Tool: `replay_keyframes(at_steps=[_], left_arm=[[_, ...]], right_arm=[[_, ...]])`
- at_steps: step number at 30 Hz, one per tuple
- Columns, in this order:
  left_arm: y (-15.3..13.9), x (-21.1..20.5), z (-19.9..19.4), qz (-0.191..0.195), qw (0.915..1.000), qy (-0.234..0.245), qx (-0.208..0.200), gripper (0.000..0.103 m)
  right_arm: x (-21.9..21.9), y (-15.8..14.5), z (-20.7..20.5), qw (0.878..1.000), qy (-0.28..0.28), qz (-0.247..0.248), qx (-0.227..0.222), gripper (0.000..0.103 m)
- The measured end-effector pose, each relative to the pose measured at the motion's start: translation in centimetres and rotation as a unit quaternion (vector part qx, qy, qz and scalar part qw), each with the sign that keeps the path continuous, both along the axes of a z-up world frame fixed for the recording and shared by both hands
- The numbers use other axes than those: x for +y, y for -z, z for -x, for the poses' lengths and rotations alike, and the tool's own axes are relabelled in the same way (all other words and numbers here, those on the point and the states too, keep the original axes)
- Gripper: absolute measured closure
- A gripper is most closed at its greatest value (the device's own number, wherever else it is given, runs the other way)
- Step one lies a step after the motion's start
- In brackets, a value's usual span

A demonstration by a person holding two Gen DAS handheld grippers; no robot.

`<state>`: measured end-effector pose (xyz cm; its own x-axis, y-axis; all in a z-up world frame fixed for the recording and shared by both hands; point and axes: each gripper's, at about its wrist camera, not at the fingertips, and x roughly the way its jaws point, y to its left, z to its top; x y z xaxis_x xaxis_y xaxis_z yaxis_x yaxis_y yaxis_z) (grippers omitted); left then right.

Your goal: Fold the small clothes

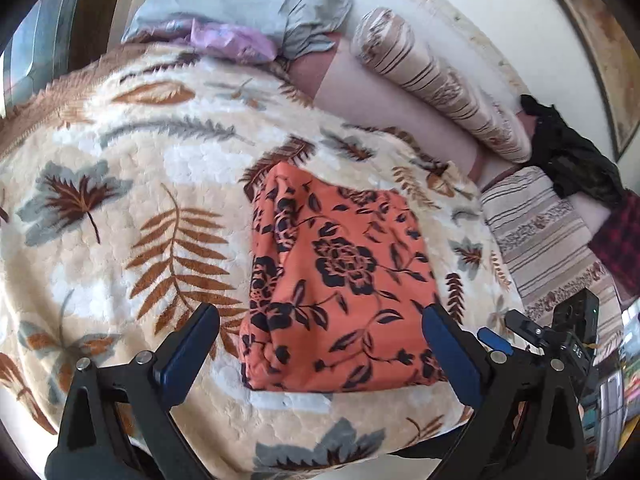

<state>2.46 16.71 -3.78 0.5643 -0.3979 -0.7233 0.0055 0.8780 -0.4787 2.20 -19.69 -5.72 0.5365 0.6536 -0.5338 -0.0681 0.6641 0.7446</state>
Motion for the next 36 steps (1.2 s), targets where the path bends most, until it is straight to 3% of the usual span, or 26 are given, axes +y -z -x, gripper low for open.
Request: replay_keyframes(at_steps=[5, 11, 12, 13, 14, 15, 17, 19, 21, 26, 29, 31, 32, 33, 34, 35, 36], left_arm=[[4.4, 0.6, -5.9, 0.053, 0.9970, 0.001, 0.056, 0.003], [7.1, -0.3, -8.6, 0.052, 0.9949, 0.024, 0.083, 0.003], [7.8, -0.6, -8.8, 0.046, 0.9940, 0.031, 0.094, 0.010], [8.3, -0.9, -8.9, 0.036, 0.9940, 0.037, 0.097, 0.022], [8.3, -1.1, -8.7, 0.022, 0.9952, 0.041, 0.087, 0.026], [8.3, -1.3, -8.7, 0.021, 0.9950, 0.052, 0.083, 0.040], [8.1, -1.2, -8.7, 0.037, 0.9938, 0.058, 0.087, 0.053], [7.3, -1.3, -8.5, 0.026, 0.9950, 0.062, 0.074, 0.073], [5.4, -1.9, -8.0, 0.014, 0.9968, 0.064, 0.047, 0.076], [1.1, -5.4, -8.9, 0.028, 0.9956, 0.086, -0.024, 0.076], [0.3, -8.6, -10.8, 0.033, 0.9938, 0.101, -0.034, 0.076], [1.4, -10.8, -12.3, 0.026, 0.9943, 0.101, -0.022, 0.069], [2.5, -11.9, -13.1, 0.015, 0.9951, 0.097, -0.008, 0.067], [4.2, -12.8, -13.7, -0.007, 0.9949, 0.099, 0.021, 0.056], [6.3, -13.7, -14.4, -0.038, 0.9915, 0.103, 0.070, 0.047], [8.1, -13.7, -14.6, -0.047, 0.9878, 0.104, 0.106, 0.043], [8.2, -13.1, -14.1, -0.019, 0.9911, 0.097, 0.089, 0.039]], right_arm=[[0.6, 4.4, -5.6, 0.998, -0.006, -0.029, 0.063, 0.013], [1.9, 7.1, -10.2, 0.995, -0.025, -0.029, 0.093, 0.014], [2.5, 7.2, -10.6, 0.995, -0.032, -0.024, 0.089, 0.015], [3.2, 7.0, -11.0, 0.996, -0.047, -0.006, 0.081, 0.024], [4.2, 7.0, -11.3, 0.994, -0.066, 0.017, 0.084, 0.049], [4.8, 7.0, -11.5, 0.993, -0.072, 0.035, 0.087, 0.050], [5.5, 6.1, -11.5, 0.991, -0.083, 0.067, 0.075, 0.061], [6.2, 4.3, -11.2, 0.989, -0.093, 0.104, 0.047, 0.067], [6.4, 1.9, -10.8, 0.987, -0.100, 0.127, 0.013, 0.069], [3.0, -4.1, -10.5, 0.984, -0.072, 0.150, -0.059, 0.069], [-0.6, -4.9, -11.4, 0.987, -0.044, 0.142, -0.064, 0.069], [-2.9, -3.8, -12.2, 0.989, -0.019, 0.133, -0.060, 0.068], [-4.0, -2.5, -12.7, 0.990, -0.006, 0.131, -0.049, 0.062], [-4.9, -0.9, -13.3, 0.991, 0.006, 0.130, -0.030, 0.058], [-5.9, 1.3, -13.9, 0.991, 0.013, 0.132, 0.003, 0.039], [-6.8, 3.5, -14.2, 0.988, 0.030, 0.143, 0.040, 0.029], [-7.6, 5.0, -14.1, 0.983, 0.050, 0.162, 0.072, 0.029]])
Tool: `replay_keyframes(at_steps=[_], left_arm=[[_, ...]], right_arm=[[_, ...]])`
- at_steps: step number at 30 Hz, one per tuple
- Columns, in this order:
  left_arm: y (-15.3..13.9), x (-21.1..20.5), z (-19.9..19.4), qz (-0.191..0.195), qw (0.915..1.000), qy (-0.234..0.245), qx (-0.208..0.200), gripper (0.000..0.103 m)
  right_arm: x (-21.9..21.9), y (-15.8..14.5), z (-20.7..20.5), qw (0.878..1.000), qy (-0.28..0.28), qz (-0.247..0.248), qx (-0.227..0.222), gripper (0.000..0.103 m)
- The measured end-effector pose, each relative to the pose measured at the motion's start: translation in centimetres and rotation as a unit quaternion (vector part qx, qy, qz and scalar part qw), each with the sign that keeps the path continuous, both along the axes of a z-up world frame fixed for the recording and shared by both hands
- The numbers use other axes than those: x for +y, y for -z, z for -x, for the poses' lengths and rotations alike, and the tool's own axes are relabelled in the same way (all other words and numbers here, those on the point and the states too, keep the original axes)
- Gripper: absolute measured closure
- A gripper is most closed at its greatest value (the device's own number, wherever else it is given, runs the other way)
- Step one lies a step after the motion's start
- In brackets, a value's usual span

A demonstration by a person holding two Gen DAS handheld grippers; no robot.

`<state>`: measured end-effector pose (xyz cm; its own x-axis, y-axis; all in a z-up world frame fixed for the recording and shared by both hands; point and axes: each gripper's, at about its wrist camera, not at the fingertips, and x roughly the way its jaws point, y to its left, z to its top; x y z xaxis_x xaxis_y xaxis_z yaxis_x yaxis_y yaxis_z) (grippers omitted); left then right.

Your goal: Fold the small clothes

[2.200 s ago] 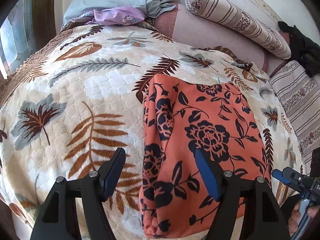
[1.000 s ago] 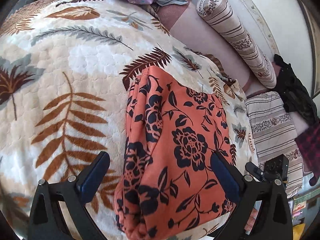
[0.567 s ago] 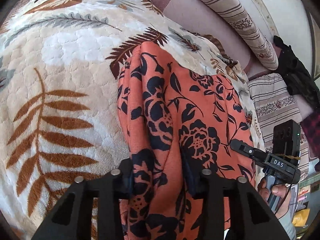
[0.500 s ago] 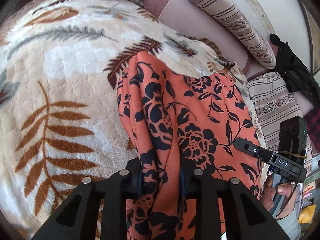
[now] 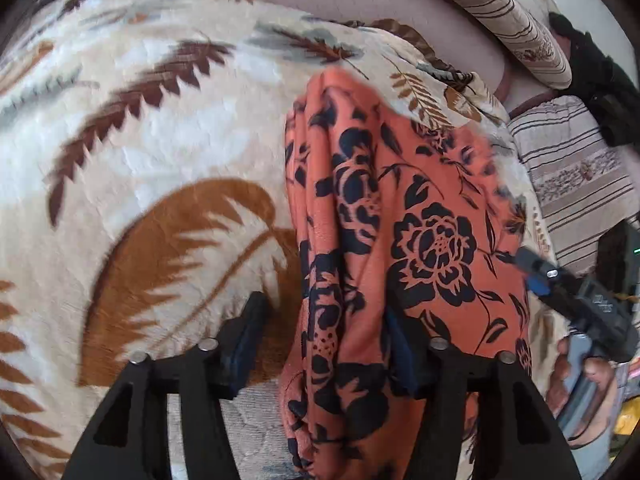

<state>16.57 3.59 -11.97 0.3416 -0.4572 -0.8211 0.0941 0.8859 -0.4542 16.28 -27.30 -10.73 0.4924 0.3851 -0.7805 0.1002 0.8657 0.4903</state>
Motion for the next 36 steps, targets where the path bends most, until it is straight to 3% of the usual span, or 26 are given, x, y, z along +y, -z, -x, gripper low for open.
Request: replay_keyframes(at_steps=[2, 3, 5, 7, 10, 11, 13, 15, 16, 19, 23, 28, 32, 36], left_arm=[[-1.1, 1.0, 1.2, -0.008, 0.9998, -0.009, -0.015, 0.037], [-1.9, 1.3, 1.7, -0.015, 0.9996, -0.010, -0.021, 0.036], [-3.7, 1.7, 3.4, -0.031, 0.9982, -0.013, -0.049, 0.036], [-4.9, 1.6, 5.1, -0.051, 0.9962, -0.007, -0.070, 0.036], [-3.6, 1.4, 6.2, -0.077, 0.9946, 0.003, -0.069, 0.036], [-2.4, 1.2, 5.9, -0.092, 0.9939, 0.003, -0.061, 0.036], [-1.1, 1.2, 5.8, -0.077, 0.9957, -0.009, -0.050, 0.033], [-1.1, 1.3, 5.8, -0.072, 0.9958, -0.017, -0.054, 0.032], [-1.2, 1.0, 5.9, -0.076, 0.9953, -0.015, -0.059, 0.032], [-1.7, 0.6, 6.3, -0.097, 0.9918, -0.006, -0.083, 0.032], [-1.4, 0.8, 6.5, -0.090, 0.9918, -0.007, -0.090, 0.031], [-1.2, 1.1, 6.4, -0.082, 0.9920, -0.001, -0.096, 0.026], [-0.8, 1.5, 6.2, -0.075, 0.9927, -0.003, -0.094, 0.023], [-0.7, 1.5, 6.0, -0.069, 0.9931, -0.001, -0.094, 0.021]], right_arm=[[-1.5, 0.7, 1.5, 0.999, 0.016, -0.033, -0.021, 0.028], [-1.8, 0.2, 2.3, 0.999, 0.027, -0.023, -0.034, 0.028], [-2.2, -1.8, 3.6, 0.997, 0.038, -0.008, -0.072, 0.028], [-2.0, -4.3, 4.7, 0.993, 0.034, -0.029, -0.112, 0.028], [0.2, -7.4, 6.3, 0.986, -0.009, -0.059, -0.155, 0.026], [1.2, -7.5, 6.8, 0.985, -0.032, -0.072, -0.154, 0.020], [3.3, -5.8, 6.9, 0.986, -0.071, -0.089, -0.121, 0.017], [4.8, -1.8, 6.5, 0.994, -0.082, -0.060, -0.027, 0.017], [5.0, -0.8, 6.5, 0.996, -0.074, -0.054, -0.009, 0.017], [5.6, -2.8, 7.3, 0.996, -0.072, -0.032, -0.044, 0.017], [6.3, -6.0, 6.1, 0.994, -0.076, -0.004, -0.074, 0.017], [5.5, -7.5, 2.5, 0.996, -0.045, 0.000, -0.078, 0.017], [4.9, -6.5, -1.0, 0.997, -0.025, 0.003, -0.074, 0.017], [4.3, -1.5, -4.3, 1.000, -0.005, -0.012, -0.004, 0.015]])
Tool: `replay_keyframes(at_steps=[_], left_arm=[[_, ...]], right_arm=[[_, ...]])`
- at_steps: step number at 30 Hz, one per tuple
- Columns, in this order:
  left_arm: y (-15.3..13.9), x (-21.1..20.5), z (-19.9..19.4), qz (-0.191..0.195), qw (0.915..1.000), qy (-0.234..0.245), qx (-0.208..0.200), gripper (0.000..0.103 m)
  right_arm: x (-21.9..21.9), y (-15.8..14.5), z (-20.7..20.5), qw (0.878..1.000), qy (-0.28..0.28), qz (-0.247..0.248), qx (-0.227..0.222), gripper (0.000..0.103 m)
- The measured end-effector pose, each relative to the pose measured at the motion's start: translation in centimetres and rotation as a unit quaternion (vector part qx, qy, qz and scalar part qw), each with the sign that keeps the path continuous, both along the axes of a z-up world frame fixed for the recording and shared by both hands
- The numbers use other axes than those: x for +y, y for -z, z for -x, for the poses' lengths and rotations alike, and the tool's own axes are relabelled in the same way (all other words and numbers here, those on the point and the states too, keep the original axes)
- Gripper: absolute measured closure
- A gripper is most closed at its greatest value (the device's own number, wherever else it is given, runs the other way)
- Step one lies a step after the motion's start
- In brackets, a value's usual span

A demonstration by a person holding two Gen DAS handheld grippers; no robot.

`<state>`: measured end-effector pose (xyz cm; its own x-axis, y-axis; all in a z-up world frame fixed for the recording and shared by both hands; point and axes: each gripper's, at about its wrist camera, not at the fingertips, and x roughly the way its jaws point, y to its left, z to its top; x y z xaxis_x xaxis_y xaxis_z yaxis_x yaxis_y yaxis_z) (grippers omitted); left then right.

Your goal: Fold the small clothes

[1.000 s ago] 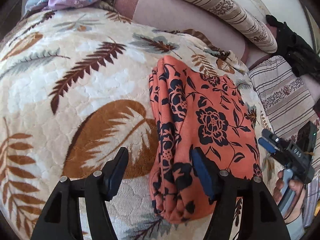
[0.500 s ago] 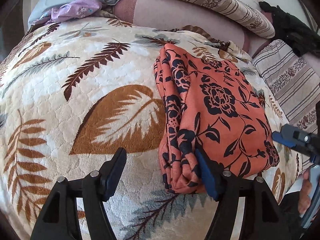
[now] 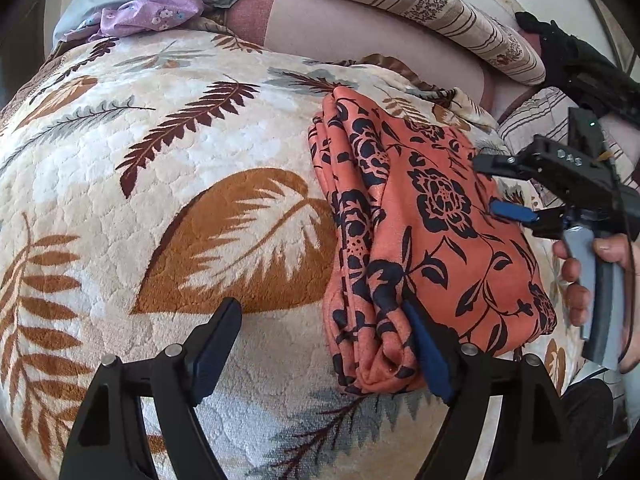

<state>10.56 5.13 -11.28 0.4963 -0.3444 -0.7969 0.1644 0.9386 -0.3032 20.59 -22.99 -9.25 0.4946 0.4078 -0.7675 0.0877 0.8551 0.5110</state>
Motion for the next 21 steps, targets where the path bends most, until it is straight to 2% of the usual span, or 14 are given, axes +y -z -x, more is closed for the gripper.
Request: replay_keyframes(at_steps=[4, 9, 13, 17, 19, 21], left_arm=[[0.0, 0.1, 0.0, 0.003, 1.0000, -0.002, -0.002, 0.021], [-0.4, 0.1, 0.8, -0.001, 0.9997, -0.007, -0.022, 0.021], [-1.5, 0.0, 2.5, -0.018, 0.9989, -0.020, -0.038, 0.021], [-4.5, -1.0, 5.7, -0.049, 0.9952, -0.032, -0.078, 0.021], [-6.2, -1.8, 7.4, -0.072, 0.9921, -0.037, -0.096, 0.009], [-7.9, -2.7, 9.0, -0.098, 0.9883, -0.044, -0.109, 0.006]], right_arm=[[0.8, -2.2, 1.9, 0.999, 0.000, 0.007, -0.041, 0.015], [1.6, -5.3, 8.8, 0.995, -0.013, 0.030, -0.094, 0.015], [1.8, -5.6, 15.7, 0.993, -0.027, 0.040, -0.104, 0.015], [1.2, -4.8, 21.5, 0.992, -0.014, 0.073, -0.103, 0.015], [0.9, -4.4, 23.3, 0.991, -0.008, 0.095, -0.095, 0.015], [0.6, -4.5, 24.5, 0.988, 0.003, 0.125, -0.092, 0.014]])
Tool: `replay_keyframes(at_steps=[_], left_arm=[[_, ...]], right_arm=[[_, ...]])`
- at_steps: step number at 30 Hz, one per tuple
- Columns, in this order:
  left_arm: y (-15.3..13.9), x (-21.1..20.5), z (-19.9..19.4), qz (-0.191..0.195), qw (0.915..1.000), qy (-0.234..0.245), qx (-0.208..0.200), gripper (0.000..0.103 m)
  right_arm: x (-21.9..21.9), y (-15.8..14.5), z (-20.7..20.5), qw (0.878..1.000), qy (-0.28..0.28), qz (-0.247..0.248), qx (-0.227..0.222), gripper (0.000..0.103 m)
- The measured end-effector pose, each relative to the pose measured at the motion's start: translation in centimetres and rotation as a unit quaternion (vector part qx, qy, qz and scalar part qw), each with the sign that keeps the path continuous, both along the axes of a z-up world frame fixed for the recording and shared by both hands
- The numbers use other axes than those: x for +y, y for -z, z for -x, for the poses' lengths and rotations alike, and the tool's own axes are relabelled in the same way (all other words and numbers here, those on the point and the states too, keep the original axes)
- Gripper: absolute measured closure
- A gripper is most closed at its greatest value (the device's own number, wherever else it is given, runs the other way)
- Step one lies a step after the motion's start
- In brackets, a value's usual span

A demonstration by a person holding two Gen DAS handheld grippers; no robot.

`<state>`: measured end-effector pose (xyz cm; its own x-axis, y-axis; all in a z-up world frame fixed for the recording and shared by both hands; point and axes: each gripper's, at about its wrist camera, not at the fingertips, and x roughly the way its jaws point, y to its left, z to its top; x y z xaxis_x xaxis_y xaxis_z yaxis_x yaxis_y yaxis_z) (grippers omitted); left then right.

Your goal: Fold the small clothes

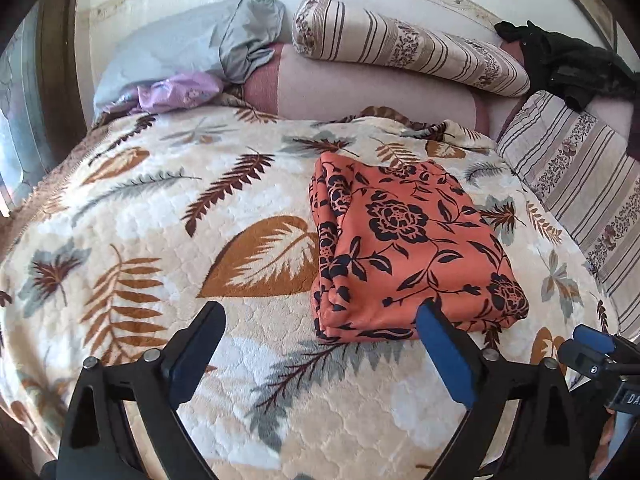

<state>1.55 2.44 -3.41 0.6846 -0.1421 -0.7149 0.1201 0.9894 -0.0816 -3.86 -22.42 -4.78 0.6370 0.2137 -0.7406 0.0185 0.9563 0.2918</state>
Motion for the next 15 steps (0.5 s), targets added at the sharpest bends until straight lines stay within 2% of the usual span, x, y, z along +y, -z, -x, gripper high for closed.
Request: replay_keyframes(at_steps=[2, 4, 7, 15], left_arm=[[-1.4, -1.0, 1.3, -0.024, 0.9997, -0.003, -0.005, 0.006], [-2.6, -1.8, 2.4, -0.024, 0.9997, 0.000, -0.003, 0.006], [-4.1, -2.5, 4.1, -0.011, 0.9999, -0.001, -0.003, 0.006], [-6.4, -4.4, 6.6, -0.050, 0.9982, -0.027, -0.019, 0.006]], right_arm=[[-0.1, -0.4, 0.9, 1.000, 0.009, 0.020, -0.007, 0.006], [-0.2, -1.2, 1.6, 0.999, 0.012, 0.037, -0.023, 0.000], [-0.2, -2.8, 2.7, 0.998, 0.016, 0.050, -0.046, 0.000], [-0.2, -5.4, 4.4, 0.994, 0.024, 0.073, -0.074, 0.000]])
